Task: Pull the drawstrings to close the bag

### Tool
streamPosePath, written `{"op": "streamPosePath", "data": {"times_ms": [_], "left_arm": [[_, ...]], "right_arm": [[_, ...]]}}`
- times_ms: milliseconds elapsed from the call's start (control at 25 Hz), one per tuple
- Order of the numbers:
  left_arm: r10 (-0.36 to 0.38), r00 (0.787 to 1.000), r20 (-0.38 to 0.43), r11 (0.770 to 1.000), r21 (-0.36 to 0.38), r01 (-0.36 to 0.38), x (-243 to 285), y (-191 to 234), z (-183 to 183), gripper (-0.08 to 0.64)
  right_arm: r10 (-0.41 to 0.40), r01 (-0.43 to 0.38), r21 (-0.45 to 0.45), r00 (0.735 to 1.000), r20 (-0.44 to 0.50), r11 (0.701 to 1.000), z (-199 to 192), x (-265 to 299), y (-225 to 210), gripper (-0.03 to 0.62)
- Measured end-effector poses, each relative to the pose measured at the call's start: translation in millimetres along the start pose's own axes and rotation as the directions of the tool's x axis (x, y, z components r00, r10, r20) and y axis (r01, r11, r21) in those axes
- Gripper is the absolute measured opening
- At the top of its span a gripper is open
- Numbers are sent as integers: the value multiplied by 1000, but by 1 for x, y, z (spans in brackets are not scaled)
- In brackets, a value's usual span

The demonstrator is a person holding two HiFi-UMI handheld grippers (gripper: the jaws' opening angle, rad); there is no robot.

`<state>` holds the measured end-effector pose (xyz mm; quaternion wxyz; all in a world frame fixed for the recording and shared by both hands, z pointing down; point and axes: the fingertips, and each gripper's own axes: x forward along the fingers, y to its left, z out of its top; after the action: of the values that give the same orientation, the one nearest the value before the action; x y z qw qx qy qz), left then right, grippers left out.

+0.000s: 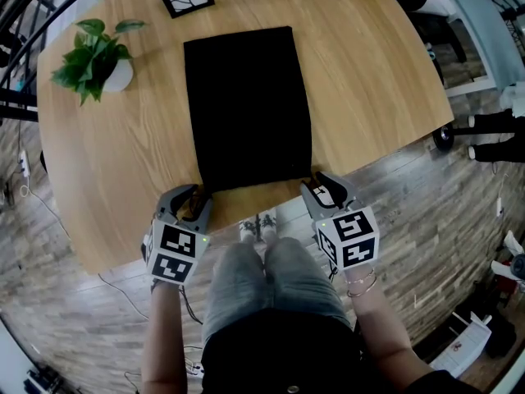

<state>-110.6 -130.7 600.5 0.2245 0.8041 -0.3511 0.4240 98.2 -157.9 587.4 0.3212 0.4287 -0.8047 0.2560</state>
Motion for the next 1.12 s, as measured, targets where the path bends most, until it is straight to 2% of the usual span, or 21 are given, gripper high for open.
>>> {"op": "streamPosePath", "data": {"times_ms": [240,400,520,800,920,1120], "left_arm": [[-8,1000,3,1000,4,8,3,-2,-3,112],[-19,999,-36,999,36,20,3,-3,-7,99],[-28,999,-39,999,40,29,4,-5,-8,87],[-43,998,-42,998,46,45,3,-9,-9,64],[-56,997,-59,995,74,60,3,-9,-12,38],[-70,995,-73,992,97,77,3,-10,-14,23]], "right_arm": [[3,-3,-15,1000,-18,1000,-3,5,0,135],[-21,19,-67,999,-30,998,-5,8,1,130],[-64,58,-127,997,-40,990,-7,7,-4,66],[-66,60,-128,997,-40,990,-8,5,-7,55],[-77,70,-137,996,-51,988,-10,3,-8,6],[-66,59,-137,996,-52,989,-14,-1,-8,5]]}}
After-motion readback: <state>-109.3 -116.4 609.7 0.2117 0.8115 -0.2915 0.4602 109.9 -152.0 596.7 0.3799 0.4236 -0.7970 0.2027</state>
